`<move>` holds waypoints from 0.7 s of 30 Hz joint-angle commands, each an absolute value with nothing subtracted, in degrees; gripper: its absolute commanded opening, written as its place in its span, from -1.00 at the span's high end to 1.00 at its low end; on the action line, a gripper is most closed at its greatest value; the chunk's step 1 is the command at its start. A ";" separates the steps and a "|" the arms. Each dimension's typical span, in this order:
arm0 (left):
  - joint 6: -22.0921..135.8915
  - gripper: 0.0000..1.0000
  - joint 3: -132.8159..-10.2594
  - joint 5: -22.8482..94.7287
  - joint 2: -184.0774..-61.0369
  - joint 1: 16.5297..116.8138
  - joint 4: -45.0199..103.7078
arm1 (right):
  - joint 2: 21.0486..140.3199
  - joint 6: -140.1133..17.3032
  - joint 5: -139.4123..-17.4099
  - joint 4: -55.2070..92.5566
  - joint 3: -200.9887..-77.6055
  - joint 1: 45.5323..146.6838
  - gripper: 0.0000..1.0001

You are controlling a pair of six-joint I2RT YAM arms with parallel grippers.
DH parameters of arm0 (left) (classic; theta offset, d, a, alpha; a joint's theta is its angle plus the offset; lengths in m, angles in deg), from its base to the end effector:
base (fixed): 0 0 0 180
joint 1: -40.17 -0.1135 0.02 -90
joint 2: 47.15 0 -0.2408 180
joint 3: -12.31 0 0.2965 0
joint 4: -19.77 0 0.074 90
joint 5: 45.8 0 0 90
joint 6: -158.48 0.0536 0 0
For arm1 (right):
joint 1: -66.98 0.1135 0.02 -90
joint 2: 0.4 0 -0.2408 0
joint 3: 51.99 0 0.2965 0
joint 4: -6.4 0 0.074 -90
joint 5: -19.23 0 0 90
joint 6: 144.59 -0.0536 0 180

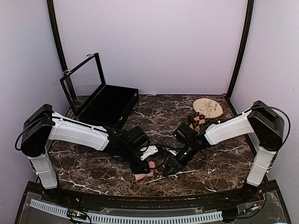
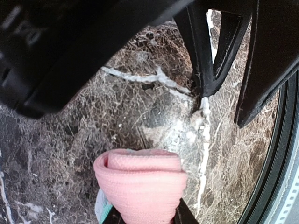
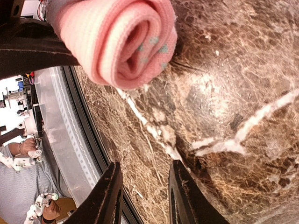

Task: Roll the socks
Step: Pick up the sock from the center of the board.

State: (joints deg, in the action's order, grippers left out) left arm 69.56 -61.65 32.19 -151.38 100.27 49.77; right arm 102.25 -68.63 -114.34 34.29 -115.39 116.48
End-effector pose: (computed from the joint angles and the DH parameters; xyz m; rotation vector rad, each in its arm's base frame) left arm 0.1887 -0.3506 0.0877 1.4537 2.3094 -0.6064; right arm 0.1967 0.2872 0.0569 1.0671 -2.5955 -1.2482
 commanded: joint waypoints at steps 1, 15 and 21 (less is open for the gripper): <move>67.85 1.00 -58.15 34.47 -151.70 99.54 57.12 | 100.70 -68.83 -113.75 32.37 -114.70 116.06 0.36; 63.68 1.00 -62.13 45.60 -139.42 93.04 54.74 | 99.89 -68.95 -112.26 31.24 -115.80 116.03 0.37; 64.39 1.00 -65.12 50.49 -135.97 87.41 50.32 | 100.53 -68.50 -111.59 31.17 -117.73 116.05 0.37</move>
